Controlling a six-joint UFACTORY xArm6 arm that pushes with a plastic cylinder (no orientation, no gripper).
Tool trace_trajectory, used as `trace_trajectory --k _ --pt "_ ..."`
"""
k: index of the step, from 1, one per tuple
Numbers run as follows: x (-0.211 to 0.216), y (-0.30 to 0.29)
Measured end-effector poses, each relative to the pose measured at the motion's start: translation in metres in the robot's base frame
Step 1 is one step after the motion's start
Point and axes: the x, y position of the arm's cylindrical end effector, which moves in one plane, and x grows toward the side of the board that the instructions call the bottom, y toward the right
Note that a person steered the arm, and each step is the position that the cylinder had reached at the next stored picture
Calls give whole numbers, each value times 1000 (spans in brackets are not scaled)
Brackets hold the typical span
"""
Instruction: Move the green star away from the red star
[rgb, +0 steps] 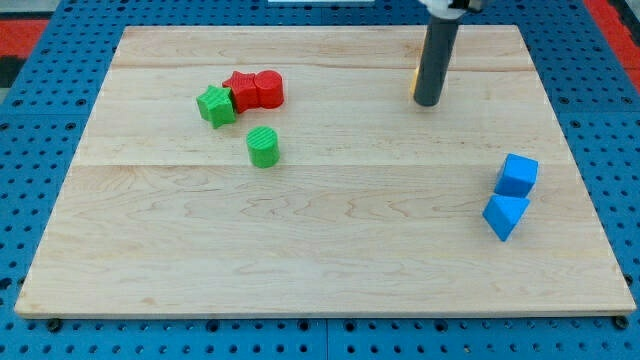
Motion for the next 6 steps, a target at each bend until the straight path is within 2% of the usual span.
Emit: trace_trajectory --k 1,2,3,4,6 --pt "-30 24" --pt "-4 15" --pt "29 -79" --pt "21 -177" --pt "21 -316"
